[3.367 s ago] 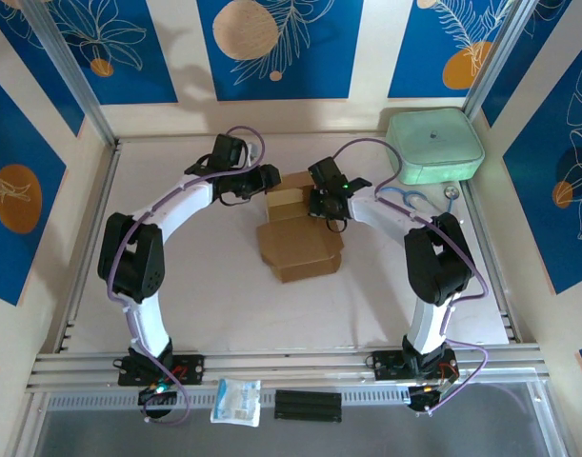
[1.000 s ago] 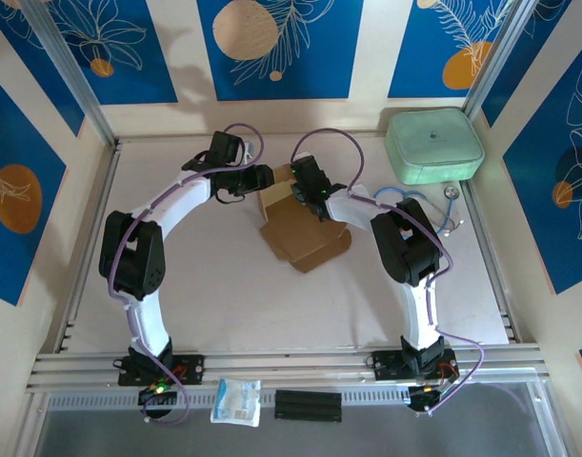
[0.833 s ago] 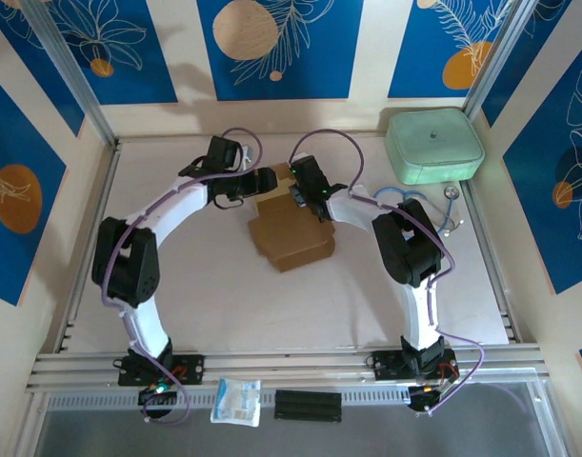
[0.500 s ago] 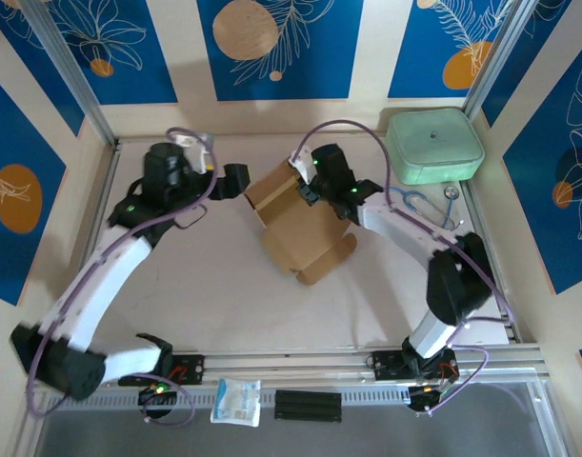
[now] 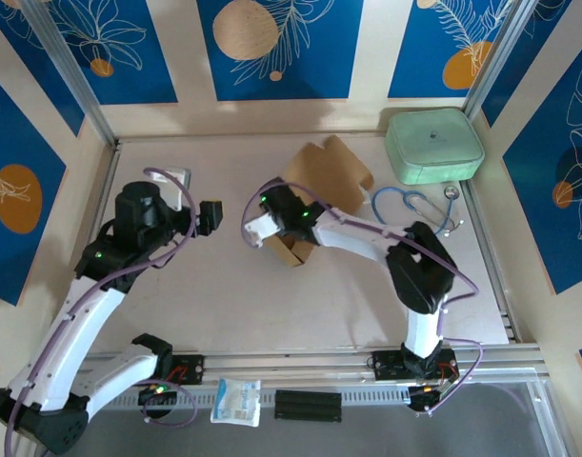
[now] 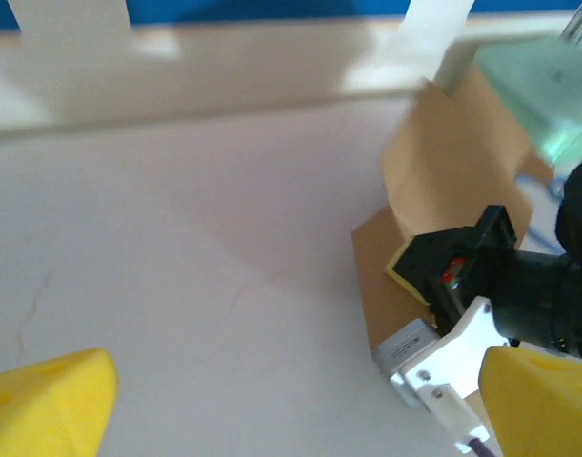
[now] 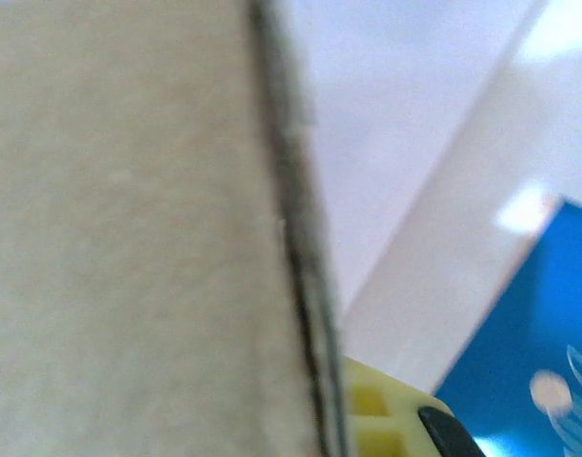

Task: Fold the paper box

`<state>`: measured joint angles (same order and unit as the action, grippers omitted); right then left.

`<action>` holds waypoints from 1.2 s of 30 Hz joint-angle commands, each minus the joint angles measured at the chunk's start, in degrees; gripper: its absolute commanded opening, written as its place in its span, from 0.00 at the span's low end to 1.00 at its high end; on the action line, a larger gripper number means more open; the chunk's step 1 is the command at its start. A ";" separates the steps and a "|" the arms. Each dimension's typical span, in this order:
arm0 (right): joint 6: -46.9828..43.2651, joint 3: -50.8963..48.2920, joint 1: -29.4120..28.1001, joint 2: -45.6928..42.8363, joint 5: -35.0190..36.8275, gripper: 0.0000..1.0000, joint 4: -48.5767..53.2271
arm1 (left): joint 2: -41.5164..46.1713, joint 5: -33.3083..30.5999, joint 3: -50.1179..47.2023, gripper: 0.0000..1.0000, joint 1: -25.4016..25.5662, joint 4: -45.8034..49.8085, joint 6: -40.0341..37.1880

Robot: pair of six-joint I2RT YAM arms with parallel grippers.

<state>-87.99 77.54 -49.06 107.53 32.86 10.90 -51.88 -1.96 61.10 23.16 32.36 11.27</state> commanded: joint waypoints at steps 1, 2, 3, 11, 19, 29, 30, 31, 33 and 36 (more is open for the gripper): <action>-1.30 -1.23 -3.97 4.56 -0.82 0.00 -3.70 | 0.90 2.09 -2.76 0.97 0.20 -1.41 2.94; -0.01 -1.48 -4.74 5.66 -1.15 0.00 -3.81 | 0.62 2.42 -3.07 0.97 0.22 -1.49 3.21; 1.45 -1.85 -5.56 6.58 -1.63 0.00 -3.90 | 0.38 2.48 -3.09 0.97 0.22 -1.43 3.19; 8.39 -6.40 -7.55 5.61 -3.29 0.27 -3.66 | -2.87 2.13 -1.57 0.97 0.22 -2.09 1.69; 14.47 -5.46 -6.86 -2.66 -1.87 0.55 -0.99 | -6.61 3.11 -0.17 0.97 0.23 -3.04 1.51; 78.09 4.04 1.67 -14.01 -6.47 0.58 20.66 | -14.83 6.90 4.63 0.94 0.22 1.21 5.00; 92.19 2.93 4.61 -17.02 -11.47 0.59 23.98 | -16.18 8.47 5.08 0.94 0.22 1.82 4.78; 104.54 0.72 8.56 -20.18 -18.20 0.59 26.64 | -17.47 9.94 5.38 0.93 0.22 2.29 4.52; 120.83 -5.02 14.99 -24.39 -29.32 0.54 29.34 | -20.12 12.66 5.84 0.93 0.31 2.58 4.13; 130.78 -12.85 17.95 -27.84 -35.69 0.54 28.59 | -23.32 16.46 5.79 0.91 0.56 1.27 3.50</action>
<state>16.40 70.81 -30.68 80.27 11.07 32.45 -73.32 8.69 65.95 23.18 32.23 15.35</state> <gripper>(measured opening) 0.542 0.912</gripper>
